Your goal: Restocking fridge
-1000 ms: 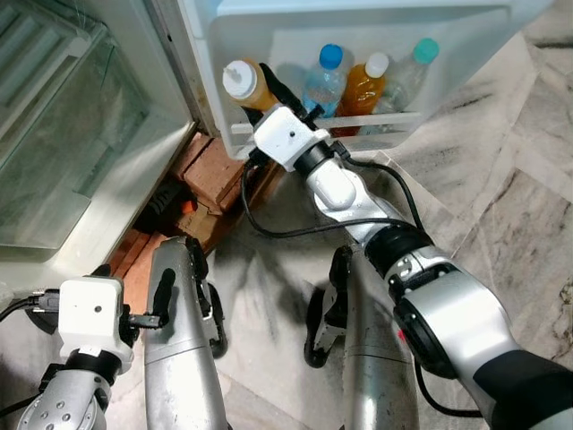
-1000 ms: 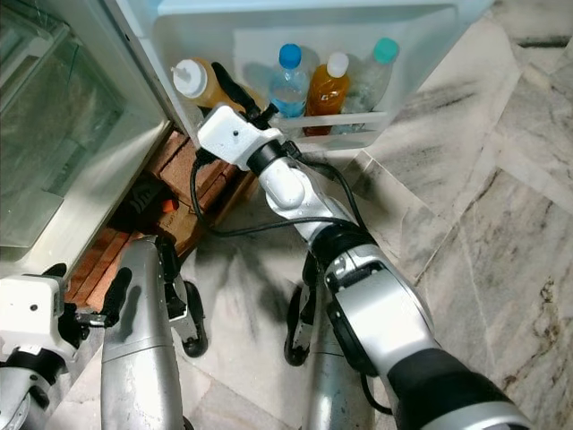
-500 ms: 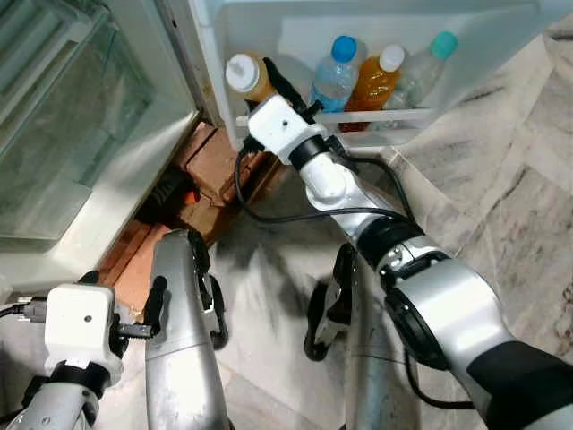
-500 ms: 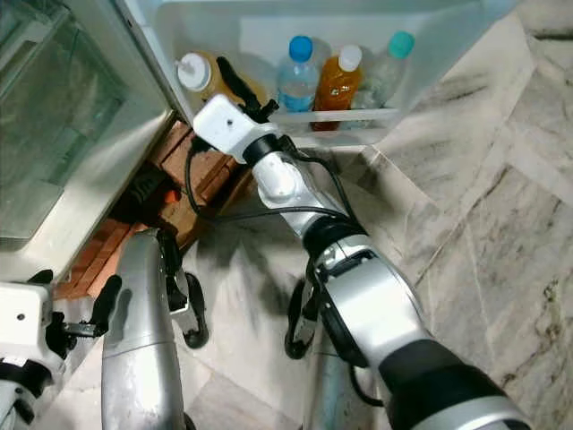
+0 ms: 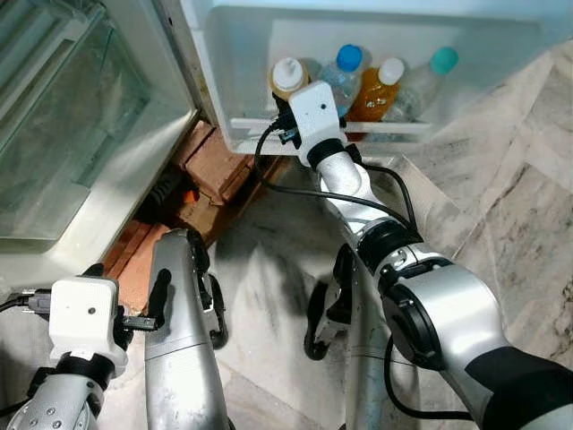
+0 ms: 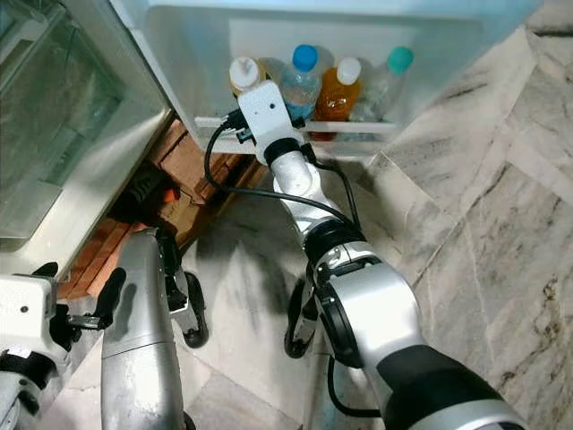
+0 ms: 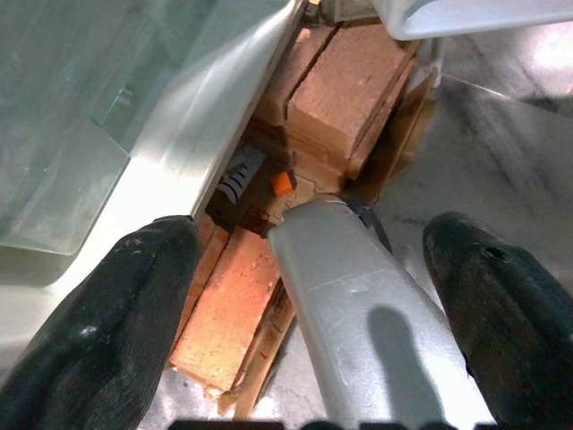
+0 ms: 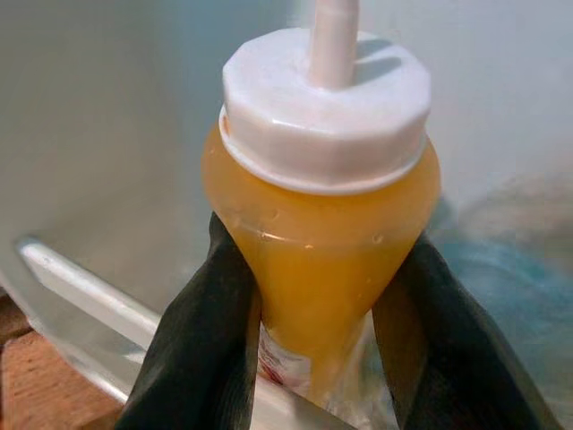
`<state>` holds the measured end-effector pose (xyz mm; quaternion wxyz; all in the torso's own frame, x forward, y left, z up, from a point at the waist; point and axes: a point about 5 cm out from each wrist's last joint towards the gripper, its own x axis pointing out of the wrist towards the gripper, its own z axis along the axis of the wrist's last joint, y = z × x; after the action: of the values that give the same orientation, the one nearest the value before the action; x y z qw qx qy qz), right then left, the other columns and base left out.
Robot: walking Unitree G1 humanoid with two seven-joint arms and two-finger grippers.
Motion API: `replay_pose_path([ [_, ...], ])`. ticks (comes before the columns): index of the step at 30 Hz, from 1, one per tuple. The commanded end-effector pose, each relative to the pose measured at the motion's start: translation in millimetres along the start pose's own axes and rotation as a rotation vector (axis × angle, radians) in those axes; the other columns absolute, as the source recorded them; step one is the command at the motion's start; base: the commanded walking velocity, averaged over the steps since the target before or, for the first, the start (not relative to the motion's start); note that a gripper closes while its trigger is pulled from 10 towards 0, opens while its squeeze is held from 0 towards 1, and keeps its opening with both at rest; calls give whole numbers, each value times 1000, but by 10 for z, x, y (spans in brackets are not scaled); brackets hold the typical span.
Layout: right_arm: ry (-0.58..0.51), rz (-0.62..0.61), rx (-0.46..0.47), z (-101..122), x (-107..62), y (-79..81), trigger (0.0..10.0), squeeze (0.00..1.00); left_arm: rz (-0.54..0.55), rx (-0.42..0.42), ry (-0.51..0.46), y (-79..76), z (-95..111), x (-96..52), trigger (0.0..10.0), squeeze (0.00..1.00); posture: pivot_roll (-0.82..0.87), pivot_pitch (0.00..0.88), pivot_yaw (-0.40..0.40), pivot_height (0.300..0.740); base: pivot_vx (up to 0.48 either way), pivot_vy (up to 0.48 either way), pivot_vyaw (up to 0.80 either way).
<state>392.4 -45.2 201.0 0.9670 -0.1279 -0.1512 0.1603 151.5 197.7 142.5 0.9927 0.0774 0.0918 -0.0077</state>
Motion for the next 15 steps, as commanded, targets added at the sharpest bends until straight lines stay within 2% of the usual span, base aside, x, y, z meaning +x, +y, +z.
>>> replay_pose_path([
  [1, 139, -9, 37, -315, -156, -4, 10000, 0, 1, 0, 58, 3, -98, -26, 10000, 0, 243, 568, -79, 531, 0, 0, 0],
  [5, 159, -16, 87, -354, -176, -26, 10000, 0, -6, 7, 56, 7, -114, 29, 10000, 0, 236, 555, -72, 531, 0, 0, 0],
  [6, 158, -17, 97, -349, -172, -31, 10000, 1000, -8, 11, 54, 6, -115, 44, 10000, 0, 236, 552, -71, 531, 0, 0, 0],
  [15, 102, 34, 168, -180, -66, 2, 10000, 1000, -11, 38, 44, 41, -169, 225, 10000, 0, 219, 500, -73, 531, 0, 0, 0],
])
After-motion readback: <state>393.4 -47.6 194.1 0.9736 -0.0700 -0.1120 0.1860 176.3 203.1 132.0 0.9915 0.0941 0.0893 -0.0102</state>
